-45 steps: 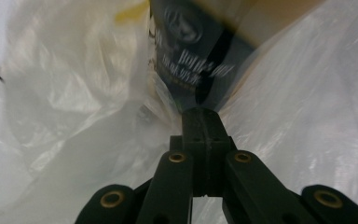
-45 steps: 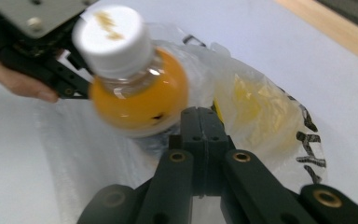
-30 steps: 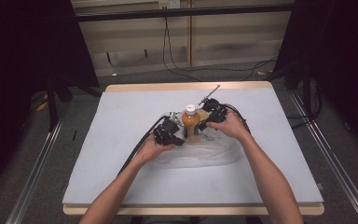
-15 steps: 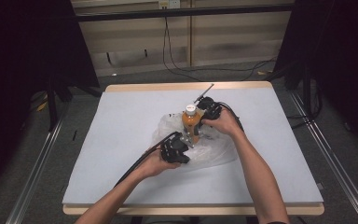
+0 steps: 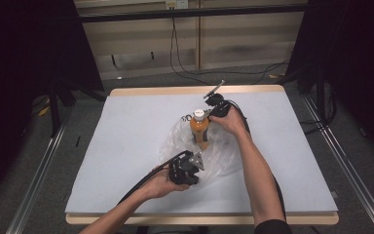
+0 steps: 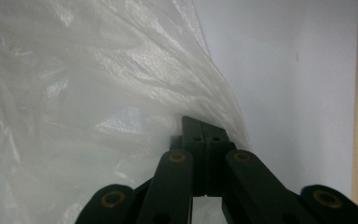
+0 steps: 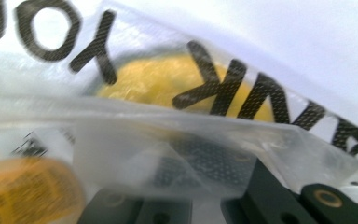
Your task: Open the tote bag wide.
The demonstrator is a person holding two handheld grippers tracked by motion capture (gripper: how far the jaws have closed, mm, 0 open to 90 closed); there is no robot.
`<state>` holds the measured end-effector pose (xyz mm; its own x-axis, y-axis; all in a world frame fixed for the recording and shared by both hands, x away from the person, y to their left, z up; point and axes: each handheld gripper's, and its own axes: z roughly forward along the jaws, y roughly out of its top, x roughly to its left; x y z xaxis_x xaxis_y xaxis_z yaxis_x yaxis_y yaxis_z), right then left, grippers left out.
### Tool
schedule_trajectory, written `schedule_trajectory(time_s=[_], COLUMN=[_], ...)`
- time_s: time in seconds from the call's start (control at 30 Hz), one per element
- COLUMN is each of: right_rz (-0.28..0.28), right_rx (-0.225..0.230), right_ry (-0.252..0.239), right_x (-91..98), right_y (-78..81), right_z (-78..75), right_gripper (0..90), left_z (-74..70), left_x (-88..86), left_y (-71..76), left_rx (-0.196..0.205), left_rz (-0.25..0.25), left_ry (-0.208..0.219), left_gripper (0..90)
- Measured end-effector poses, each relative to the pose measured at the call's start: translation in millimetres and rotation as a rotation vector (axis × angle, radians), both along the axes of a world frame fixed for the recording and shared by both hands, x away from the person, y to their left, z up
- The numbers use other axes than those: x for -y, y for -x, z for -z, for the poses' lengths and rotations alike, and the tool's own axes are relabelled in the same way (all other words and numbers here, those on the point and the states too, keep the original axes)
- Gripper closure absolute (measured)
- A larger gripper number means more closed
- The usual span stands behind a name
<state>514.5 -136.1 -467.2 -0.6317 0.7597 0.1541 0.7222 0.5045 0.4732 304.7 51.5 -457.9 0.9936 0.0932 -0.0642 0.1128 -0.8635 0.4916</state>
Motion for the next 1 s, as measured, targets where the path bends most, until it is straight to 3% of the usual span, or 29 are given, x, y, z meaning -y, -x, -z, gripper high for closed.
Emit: schedule_trajectory(time_s=[0.13,0.27,0.33,0.4,0.47,0.53,0.57,0.63,0.73,0.8,0.83,0.9,0.97,1.0], right_rz=[0.032,0.063,0.065,0.105,0.139,0.160,0.153,0.138,0.111,0.105,0.101,0.104,0.086,0.075], right_rx=[0.023,0.022,0.020,0.037,0.070,0.072,0.083,0.080,0.070,0.057,0.066,0.064,0.074,0.081], right_ry=[0.031,0.039,0.036,0.036,0.071,0.078,0.073,0.064,0.054,0.027,0.017,0.002,-0.060,-0.074], right_x=[0.0,2.0,3.4,7.6,9.5,11.2,11.3,10.8,10.2,11.7,13.4,14.9,17.7,18.4], right_y=[-6.4,-10.9,-12.3,-14.7,-15.9,-16.3,-16.1,-14.1,-11.1,-8.8,-8.6,-7.8,-3.8,-2.3], right_z=[-0.1,-0.4,-0.2,0.7,0.8,0.9,1.6,1.3,-0.8,-2.1,-2.3,-3.9,-12.4,-15.3], right_gripper=[90.0,90.0,90.0,90.0,90.0,90.0,90.0,90.0,90.0,90.0,90.0,90.0,90.0,90.0], left_z=[-0.3,-0.4,0.6,-0.1,1.7,0.1,0.1,1.4,1.0,0.1,-2.3,-4.4,-10.0,-10.0], left_x=[-0.1,0.7,-0.2,-1.3,-1.8,-1.1,-0.8,-2.0,-4.0,-4.6,-6.4,-7.7,-12.6,-12.6], left_y=[3.4,6.7,7.6,6.8,8.6,13.4,13.9,11.8,8.7,8.6,8.5,7.4,3.2,3.2], left_rx=[-0.022,-0.002,-0.025,-0.016,-0.057,-0.049,-0.033,-0.057,-0.078,-0.061,-0.049,-0.049,-0.052,-0.052], left_rz=[0.007,0.015,-0.001,0.018,0.023,0.038,0.043,0.024,0.034,0.030,0.017,0.020,-0.007,-0.007], left_ry=[0.001,-0.002,0.015,0.006,0.028,0.012,0.012,0.028,0.031,0.024,0.047,0.052,0.093,0.093], left_gripper=[90.0,90.0,90.0,90.0,90.0,90.0,90.0,90.0,90.0,90.0,90.0,90.0,90.0,90.0])
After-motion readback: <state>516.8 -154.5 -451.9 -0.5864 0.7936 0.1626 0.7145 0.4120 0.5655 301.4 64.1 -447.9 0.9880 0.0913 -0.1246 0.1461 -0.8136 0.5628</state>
